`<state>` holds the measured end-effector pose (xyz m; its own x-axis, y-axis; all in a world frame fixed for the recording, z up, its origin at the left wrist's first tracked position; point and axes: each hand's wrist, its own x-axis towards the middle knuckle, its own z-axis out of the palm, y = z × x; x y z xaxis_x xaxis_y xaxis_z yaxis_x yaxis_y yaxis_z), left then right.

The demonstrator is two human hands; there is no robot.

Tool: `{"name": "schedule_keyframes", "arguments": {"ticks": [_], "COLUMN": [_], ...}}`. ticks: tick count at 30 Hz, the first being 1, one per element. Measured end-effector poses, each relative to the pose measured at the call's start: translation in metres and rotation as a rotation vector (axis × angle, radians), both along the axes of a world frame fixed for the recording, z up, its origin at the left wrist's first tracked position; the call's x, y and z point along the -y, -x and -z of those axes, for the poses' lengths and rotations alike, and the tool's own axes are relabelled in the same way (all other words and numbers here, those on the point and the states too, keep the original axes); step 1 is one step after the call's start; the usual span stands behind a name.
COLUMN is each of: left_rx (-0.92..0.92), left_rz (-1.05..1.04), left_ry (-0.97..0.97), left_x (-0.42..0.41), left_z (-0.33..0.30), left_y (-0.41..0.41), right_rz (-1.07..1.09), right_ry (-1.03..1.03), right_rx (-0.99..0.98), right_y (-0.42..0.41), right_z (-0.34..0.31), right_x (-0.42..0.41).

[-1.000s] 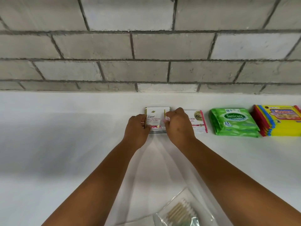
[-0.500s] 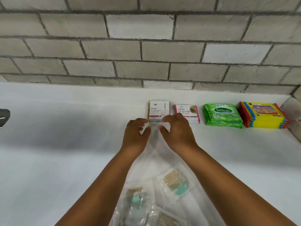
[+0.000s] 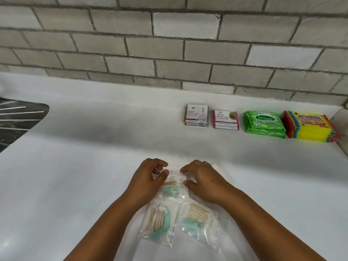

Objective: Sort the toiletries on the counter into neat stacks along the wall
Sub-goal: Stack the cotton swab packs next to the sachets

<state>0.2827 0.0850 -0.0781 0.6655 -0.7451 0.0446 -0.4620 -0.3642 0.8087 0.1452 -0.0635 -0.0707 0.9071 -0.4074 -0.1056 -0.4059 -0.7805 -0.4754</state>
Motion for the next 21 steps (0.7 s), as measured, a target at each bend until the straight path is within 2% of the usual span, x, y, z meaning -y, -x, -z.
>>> {"name": "schedule_keyframes", "arguments": {"ticks": [6,11,14,18,21], "left_rx": [-0.009,-0.006,0.020,0.118,0.150], "left_rz": [-0.019,-0.019,-0.037,-0.053,-0.029], "left_ry": [-0.059,-0.152,-0.267,-0.528,-0.562], "left_x": [-0.030,-0.046,-0.052,-0.059,-0.061], "left_z": [0.001,-0.003,-0.006,-0.007,-0.004], "left_y": [0.003,0.007,0.011,0.024,0.039], "right_rz": [-0.126,-0.107,-0.086,-0.077,-0.046], "right_ry": [0.094,0.099,0.102,0.147,0.145], "right_rx": [-0.061,-0.087,-0.094,-0.107,-0.086], "right_y": [-0.008,-0.012,-0.013,-0.015,-0.014], "right_z": [0.000,-0.001,-0.003,-0.005,-0.005], "right_x": [-0.011,-0.013,-0.013,-0.013,-0.013]}}
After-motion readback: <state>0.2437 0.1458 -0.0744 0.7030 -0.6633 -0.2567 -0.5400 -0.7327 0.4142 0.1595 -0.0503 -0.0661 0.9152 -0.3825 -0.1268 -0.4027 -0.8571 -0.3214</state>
